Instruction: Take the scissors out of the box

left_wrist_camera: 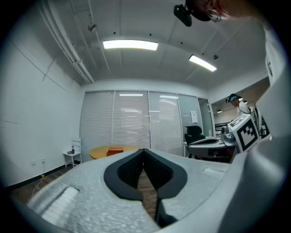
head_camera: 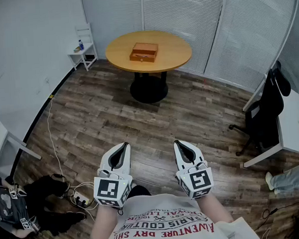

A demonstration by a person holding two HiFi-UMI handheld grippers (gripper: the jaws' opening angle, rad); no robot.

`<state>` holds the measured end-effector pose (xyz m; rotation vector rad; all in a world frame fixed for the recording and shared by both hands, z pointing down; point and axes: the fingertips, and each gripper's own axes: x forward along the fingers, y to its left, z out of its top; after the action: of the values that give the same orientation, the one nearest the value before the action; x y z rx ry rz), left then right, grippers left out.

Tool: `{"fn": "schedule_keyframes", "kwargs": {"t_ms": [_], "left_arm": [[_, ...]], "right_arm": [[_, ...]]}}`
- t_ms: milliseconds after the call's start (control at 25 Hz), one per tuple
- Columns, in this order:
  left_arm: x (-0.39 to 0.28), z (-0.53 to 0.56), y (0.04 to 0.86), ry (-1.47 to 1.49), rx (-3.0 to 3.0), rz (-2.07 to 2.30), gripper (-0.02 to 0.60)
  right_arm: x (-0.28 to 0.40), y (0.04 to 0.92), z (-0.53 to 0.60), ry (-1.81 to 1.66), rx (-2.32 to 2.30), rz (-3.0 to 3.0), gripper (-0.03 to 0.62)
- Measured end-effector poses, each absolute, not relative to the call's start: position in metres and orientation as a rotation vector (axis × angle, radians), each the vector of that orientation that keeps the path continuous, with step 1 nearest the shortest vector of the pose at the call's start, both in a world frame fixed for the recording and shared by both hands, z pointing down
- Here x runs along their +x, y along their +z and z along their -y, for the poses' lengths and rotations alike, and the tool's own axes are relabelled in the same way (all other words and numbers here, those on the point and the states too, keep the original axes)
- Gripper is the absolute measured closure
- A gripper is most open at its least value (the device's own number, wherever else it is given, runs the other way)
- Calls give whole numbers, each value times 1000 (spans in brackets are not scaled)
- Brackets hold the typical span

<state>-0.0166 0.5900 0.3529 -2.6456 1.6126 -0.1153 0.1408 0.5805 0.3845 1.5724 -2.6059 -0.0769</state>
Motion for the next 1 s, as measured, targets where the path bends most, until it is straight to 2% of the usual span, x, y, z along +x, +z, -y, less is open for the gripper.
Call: {"fn": "schedule_keyframes", "kwargs": {"t_ms": [1000], "left_arm": [[-15,-533,387,-231,-2713,-1626,572]], "right_arm": [[147,422,-524,162,1595,2601,588]]}}
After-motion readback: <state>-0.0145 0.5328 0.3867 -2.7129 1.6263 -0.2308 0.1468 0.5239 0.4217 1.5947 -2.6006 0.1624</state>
